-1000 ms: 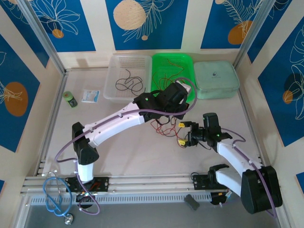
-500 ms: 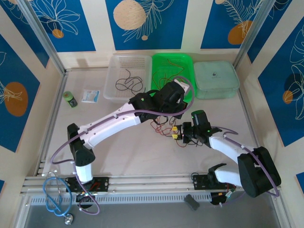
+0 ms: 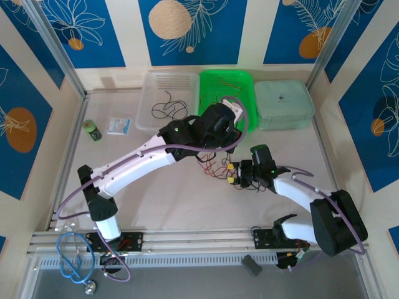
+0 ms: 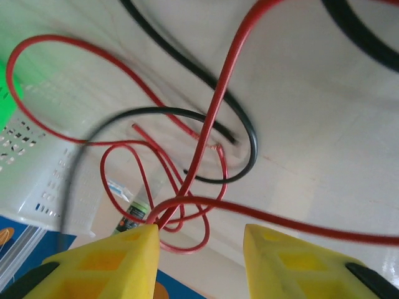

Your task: Untangle the cables

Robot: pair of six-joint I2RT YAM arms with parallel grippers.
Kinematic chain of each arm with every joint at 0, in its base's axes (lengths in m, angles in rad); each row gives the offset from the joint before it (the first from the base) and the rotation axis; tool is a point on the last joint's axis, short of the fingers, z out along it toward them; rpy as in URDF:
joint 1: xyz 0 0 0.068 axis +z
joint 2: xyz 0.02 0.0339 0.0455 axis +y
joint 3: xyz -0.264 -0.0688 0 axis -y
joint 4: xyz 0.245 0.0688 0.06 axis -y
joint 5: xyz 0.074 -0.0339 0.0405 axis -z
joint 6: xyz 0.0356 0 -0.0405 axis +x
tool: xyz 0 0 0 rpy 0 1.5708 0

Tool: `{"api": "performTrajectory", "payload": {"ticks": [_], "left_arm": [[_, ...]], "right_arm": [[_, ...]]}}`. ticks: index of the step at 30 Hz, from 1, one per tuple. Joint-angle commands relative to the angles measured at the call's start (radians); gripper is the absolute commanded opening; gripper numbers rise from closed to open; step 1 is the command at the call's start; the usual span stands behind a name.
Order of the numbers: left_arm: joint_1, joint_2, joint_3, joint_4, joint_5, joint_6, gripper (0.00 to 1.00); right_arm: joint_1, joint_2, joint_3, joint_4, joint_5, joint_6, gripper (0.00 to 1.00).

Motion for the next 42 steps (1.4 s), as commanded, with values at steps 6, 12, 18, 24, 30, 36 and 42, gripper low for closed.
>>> {"api": "performTrajectory", "payload": {"ticks": [6,12,18,24,30,36,42], "left_arm": [[-0.006,-0.026,-0.009,0.026,-0.014,0.026,0.0],[-0.006,-0.032,-0.009,0.028,-0.017,0.034,0.0],[-0.005,-0.035,-0.009,0.027,-0.026,0.043,0.0],[-0.004,-0.043,-0.008,0.024,-0.033,0.051,0.0],[0.0,-0.079,0.017,-0.008,-0.079,0.081,0.0],[0.006,-0.133,0.043,-0.043,-0.189,0.134,0.0],[0.014,-0.188,0.035,-0.054,-0.308,0.184,0.0]], "right_arm": [[-0.002,-0.127,0.047,-0.152,0.099,-0.03,0.51],[0.025,0.005,0.096,-0.047,0.043,-0.023,0.56],[0.089,0.112,0.128,0.018,0.031,0.012,0.48],[0.106,0.16,0.131,0.037,0.047,0.019,0.12],[0.059,0.199,0.121,0.008,0.072,-0.048,0.0],[0.007,0.238,0.1,-0.03,0.104,-0.125,0.0],[-0.04,0.243,0.1,-0.085,0.143,-0.219,0.0]]}}
